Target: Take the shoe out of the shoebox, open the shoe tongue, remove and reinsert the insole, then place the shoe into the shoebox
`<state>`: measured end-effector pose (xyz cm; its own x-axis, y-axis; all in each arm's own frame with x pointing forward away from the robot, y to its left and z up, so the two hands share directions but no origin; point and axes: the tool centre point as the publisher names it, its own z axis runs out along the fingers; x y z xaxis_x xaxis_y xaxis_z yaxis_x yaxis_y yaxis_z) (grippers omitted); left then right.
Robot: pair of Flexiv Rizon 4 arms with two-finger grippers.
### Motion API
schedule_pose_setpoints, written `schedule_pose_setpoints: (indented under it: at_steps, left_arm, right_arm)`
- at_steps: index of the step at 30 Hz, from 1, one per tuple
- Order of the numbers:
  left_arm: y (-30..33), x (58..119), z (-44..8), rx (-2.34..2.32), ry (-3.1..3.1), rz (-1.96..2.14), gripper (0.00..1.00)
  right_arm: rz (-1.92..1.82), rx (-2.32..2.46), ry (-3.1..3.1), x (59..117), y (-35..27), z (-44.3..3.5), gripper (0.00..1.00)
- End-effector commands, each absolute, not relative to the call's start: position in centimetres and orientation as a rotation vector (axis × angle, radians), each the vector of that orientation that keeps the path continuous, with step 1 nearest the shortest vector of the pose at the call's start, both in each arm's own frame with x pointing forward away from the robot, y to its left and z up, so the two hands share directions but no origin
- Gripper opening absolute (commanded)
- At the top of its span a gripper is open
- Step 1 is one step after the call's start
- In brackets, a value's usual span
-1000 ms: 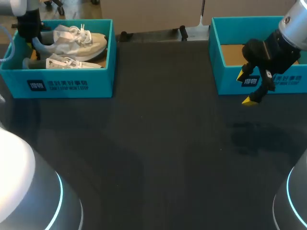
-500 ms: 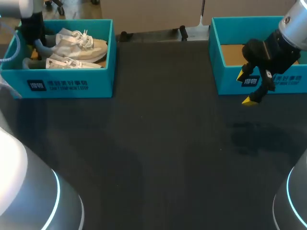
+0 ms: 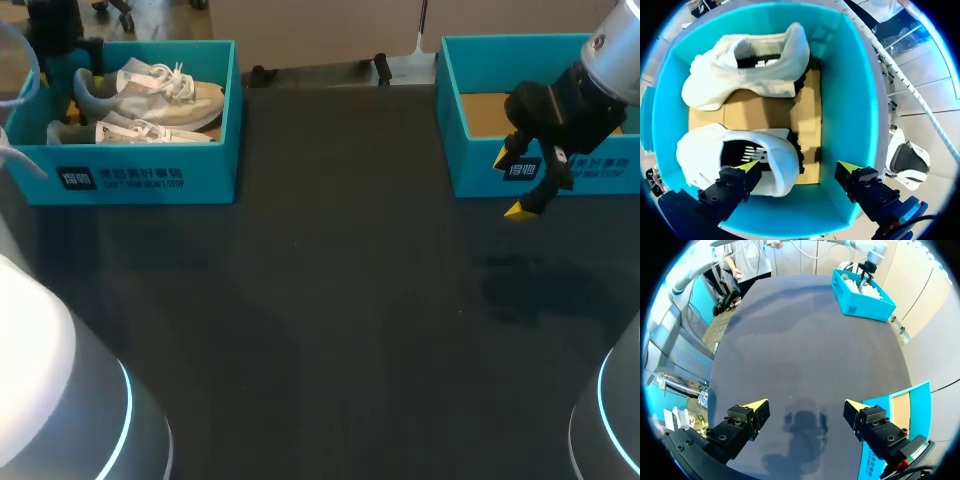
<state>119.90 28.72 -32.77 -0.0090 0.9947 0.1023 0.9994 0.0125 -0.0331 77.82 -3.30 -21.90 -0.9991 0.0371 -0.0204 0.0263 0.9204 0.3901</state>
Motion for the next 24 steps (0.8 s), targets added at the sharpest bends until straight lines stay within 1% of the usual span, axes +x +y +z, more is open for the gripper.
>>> schedule_pose_setpoints:
  at_steps: [1,17,24]
  left_arm:
    - [28.3,117.2,-29.0,-2.171,-2.167,-0.098,1.00]
    - [27.9,115.1,-23.6,-2.142,-2.158,-0.071,1.00]
    - [28.3,114.3,-21.5,-2.160,-2.142,0.006,1.00]
  right_arm:
    - [0.616,0.051,3.053,77.8,-3.3,-22.0,1.00]
    - [0.616,0.051,3.053,77.8,-3.3,-22.0,1.00]
    - [0.616,0.051,3.053,77.8,-3.3,-22.0,1.00]
